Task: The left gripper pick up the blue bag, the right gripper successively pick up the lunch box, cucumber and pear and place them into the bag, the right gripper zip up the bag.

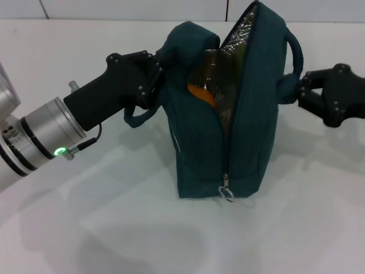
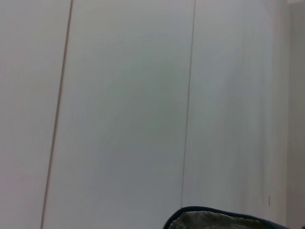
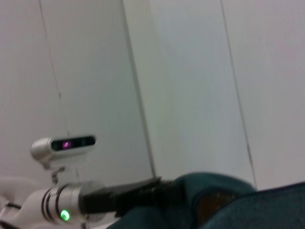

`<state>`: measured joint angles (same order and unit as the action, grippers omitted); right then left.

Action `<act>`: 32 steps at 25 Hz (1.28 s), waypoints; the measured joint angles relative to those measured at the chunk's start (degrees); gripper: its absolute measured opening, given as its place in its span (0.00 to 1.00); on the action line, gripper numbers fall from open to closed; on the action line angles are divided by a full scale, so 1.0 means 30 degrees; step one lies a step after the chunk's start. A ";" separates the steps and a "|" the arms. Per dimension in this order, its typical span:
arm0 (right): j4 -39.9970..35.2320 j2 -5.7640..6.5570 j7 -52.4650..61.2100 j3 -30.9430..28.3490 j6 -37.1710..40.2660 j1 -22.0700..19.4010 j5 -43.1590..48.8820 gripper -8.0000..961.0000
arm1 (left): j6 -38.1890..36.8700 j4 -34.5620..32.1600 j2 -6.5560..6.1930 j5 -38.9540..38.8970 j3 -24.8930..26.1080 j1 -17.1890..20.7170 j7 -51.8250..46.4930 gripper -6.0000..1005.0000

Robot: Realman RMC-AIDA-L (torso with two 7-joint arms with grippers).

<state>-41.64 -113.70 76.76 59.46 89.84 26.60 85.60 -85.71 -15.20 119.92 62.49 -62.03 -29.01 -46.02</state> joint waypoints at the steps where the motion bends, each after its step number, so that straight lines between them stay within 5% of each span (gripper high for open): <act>1: -0.0017 -0.0038 0.0034 0.0005 0.0014 0.0026 0.0190 0.07 | 0.0065 0.0102 0.0014 -0.0113 0.0048 -0.0019 0.0012 0.06; 16: -0.0235 0.0287 0.0832 -0.0302 0.1059 -0.0752 0.0216 0.13 | 0.0681 0.0965 0.0177 -0.1309 -0.0044 -0.0072 0.1348 0.10; 24: -0.0536 0.0166 0.0484 -0.2161 0.2738 -0.1369 0.0185 0.57 | 0.0682 0.0984 0.0230 -0.1479 -0.0496 -0.0190 0.1683 0.15; 28: -0.0446 0.0637 0.0079 -0.1228 0.6158 -0.1306 0.1988 0.57 | 0.0679 0.1448 0.0250 -0.1577 -0.0504 -0.0463 0.1874 0.15; 32: -0.0617 0.0069 0.0202 -0.0101 0.6177 -0.0929 0.4804 0.57 | 0.0662 0.1626 0.0250 -0.1598 -0.0502 -0.0616 0.1941 0.16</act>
<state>-43.49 -113.49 77.36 59.16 108.37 23.81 100.01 -83.72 -10.32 120.67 57.69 -63.53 -30.86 -40.19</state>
